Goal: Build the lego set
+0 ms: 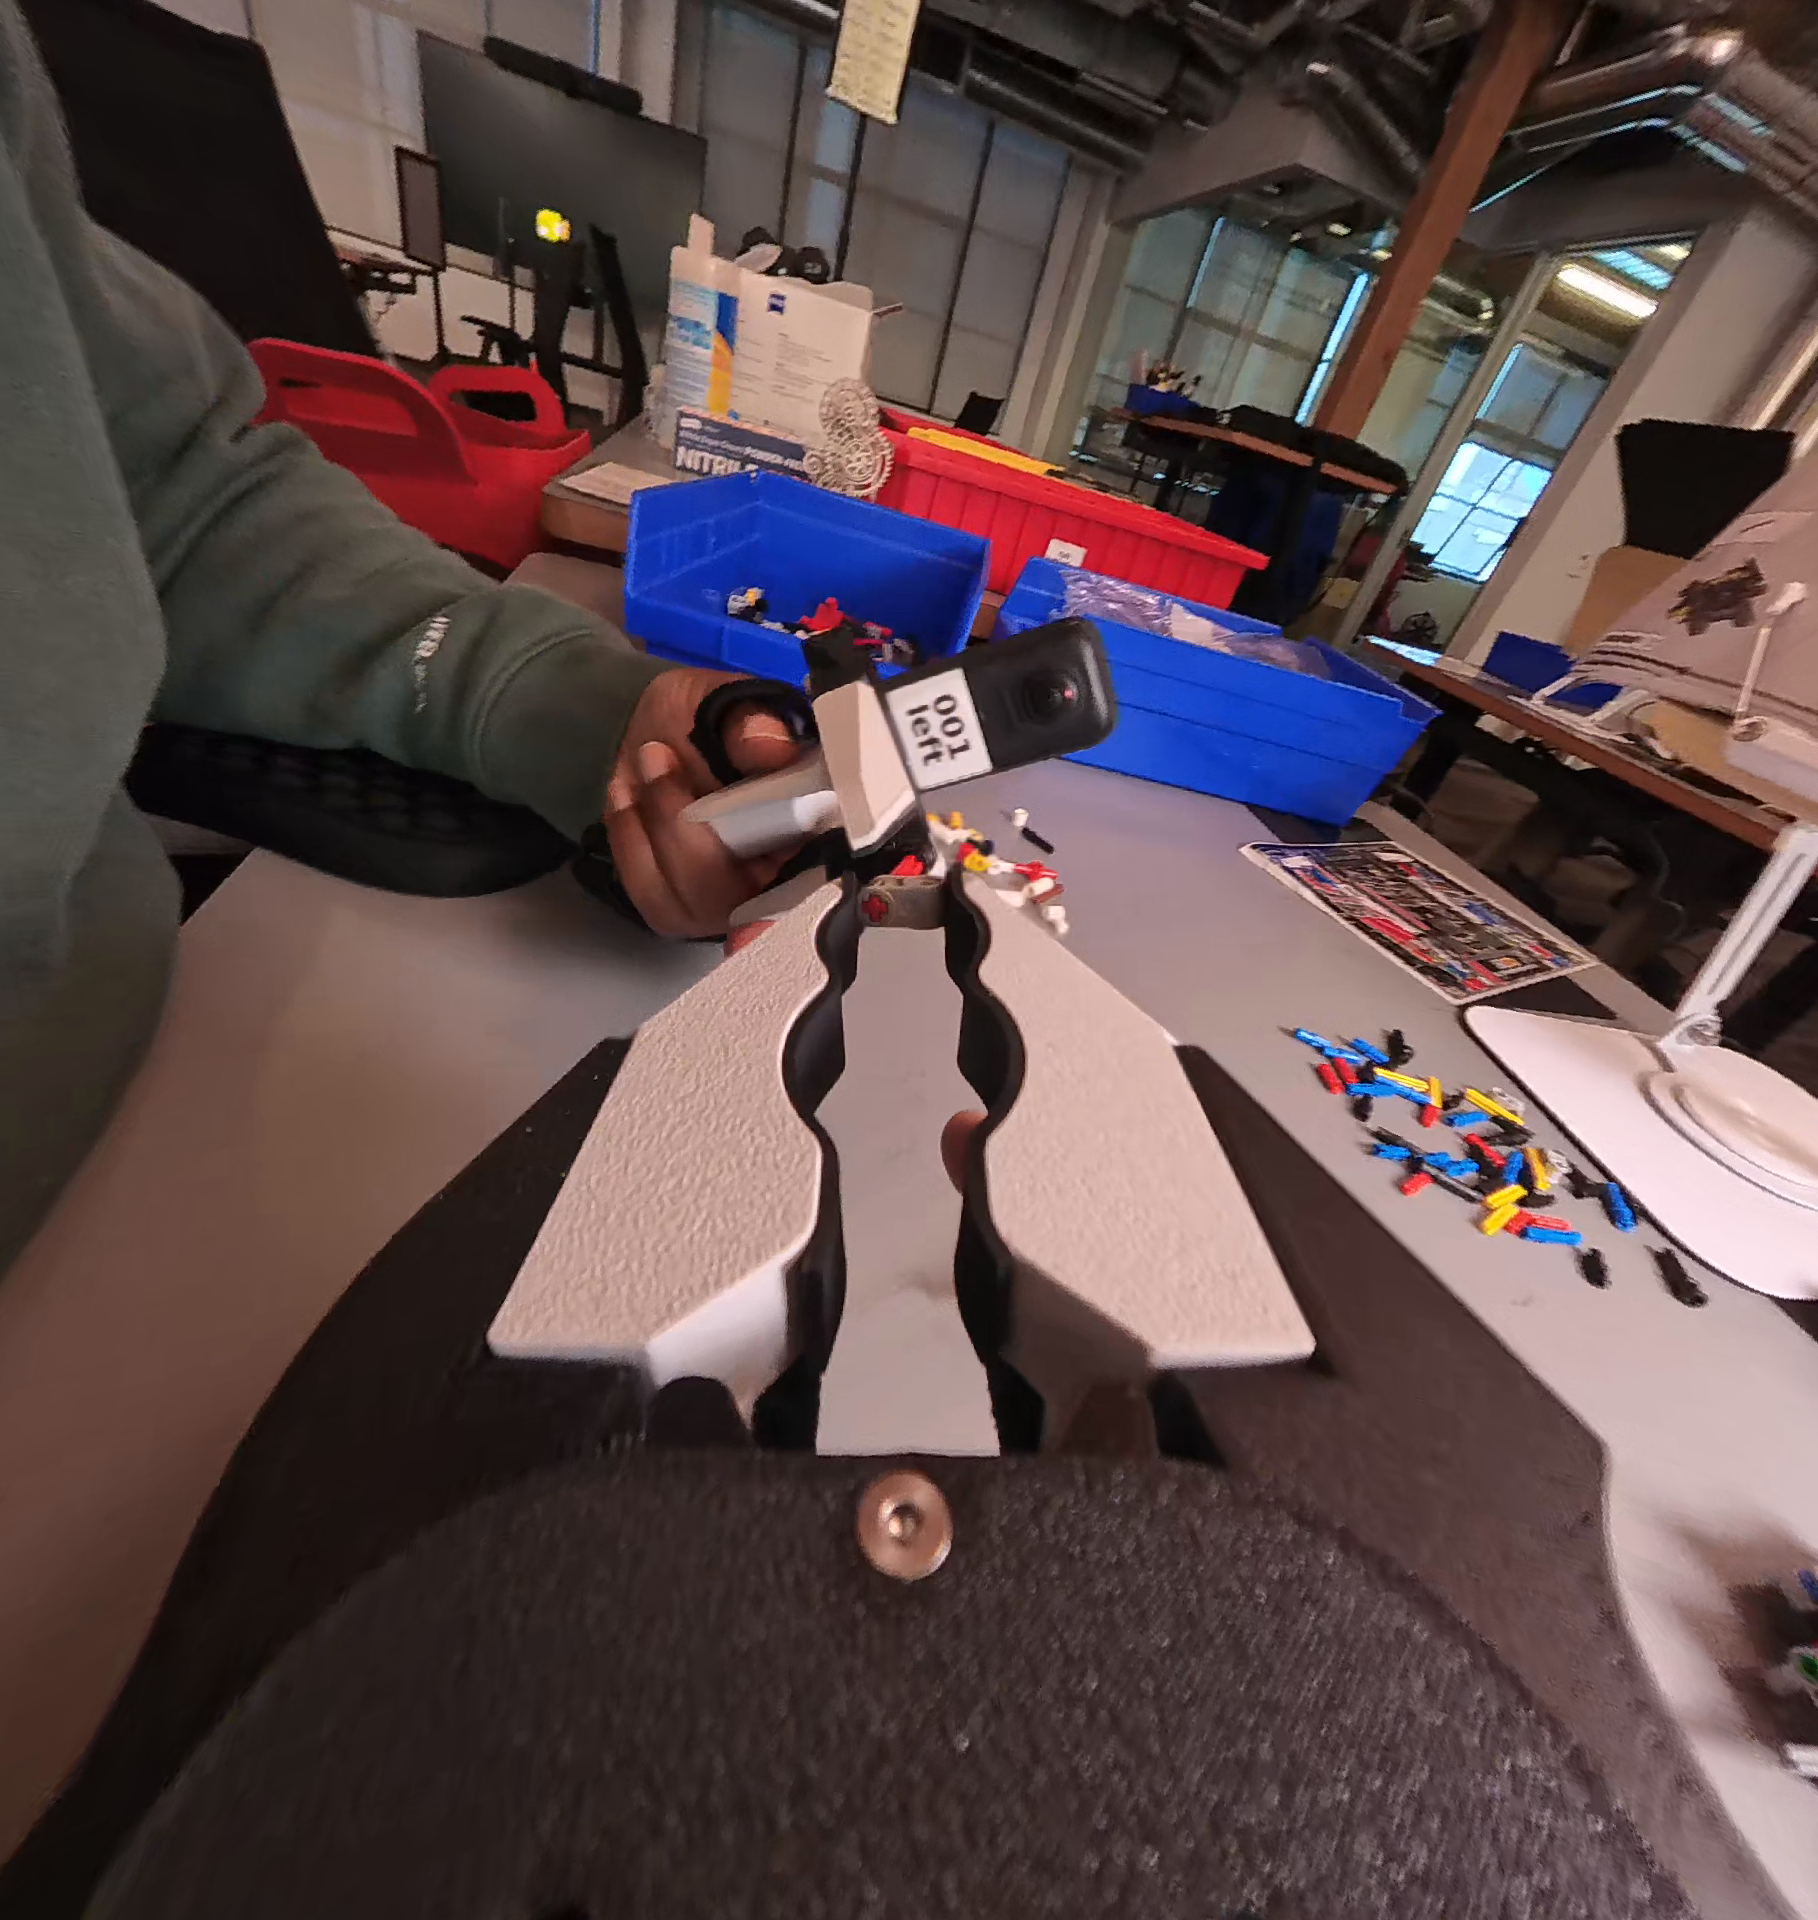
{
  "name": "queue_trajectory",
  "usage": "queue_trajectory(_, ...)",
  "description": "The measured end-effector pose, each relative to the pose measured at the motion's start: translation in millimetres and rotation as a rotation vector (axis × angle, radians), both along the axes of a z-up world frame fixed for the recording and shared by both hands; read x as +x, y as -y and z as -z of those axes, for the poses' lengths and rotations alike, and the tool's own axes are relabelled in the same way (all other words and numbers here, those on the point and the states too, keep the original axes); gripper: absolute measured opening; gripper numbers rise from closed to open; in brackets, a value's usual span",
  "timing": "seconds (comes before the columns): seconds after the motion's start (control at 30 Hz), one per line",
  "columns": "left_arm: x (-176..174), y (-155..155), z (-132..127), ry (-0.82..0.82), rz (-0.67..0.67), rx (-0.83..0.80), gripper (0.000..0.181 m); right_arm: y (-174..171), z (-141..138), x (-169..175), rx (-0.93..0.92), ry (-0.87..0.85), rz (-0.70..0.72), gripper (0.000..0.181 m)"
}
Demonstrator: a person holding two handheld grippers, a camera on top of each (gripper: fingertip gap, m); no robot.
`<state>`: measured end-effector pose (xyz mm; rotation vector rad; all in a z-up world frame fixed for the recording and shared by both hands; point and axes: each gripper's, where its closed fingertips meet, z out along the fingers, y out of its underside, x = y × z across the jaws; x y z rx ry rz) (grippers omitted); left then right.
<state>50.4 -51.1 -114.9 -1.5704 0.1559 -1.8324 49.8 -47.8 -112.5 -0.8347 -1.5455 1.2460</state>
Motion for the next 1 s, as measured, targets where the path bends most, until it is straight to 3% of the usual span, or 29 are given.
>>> queue_trajectory(0.57, 31.2, 37.8, 28.3, -0.152, 0.295, -0.032, 0.005, 34.7, 30.9, 18.4, 0.081, 0.2, -0.2, 0.016)
queue_trajectory(0.7, 30.8, 34.9, 27.4, -0.14, 0.284, -0.039, 0.005, 32.2, 30.7, 18.3, 0.057, 0.201, -0.203, 0.015)
queue_trajectory(1.0, 14.3, 10.4, 19.2, -0.104, 0.103, -0.02, 0.008, 7.0, 21.2, 9.4, 0.054, 0.127, -0.074, 0.015)
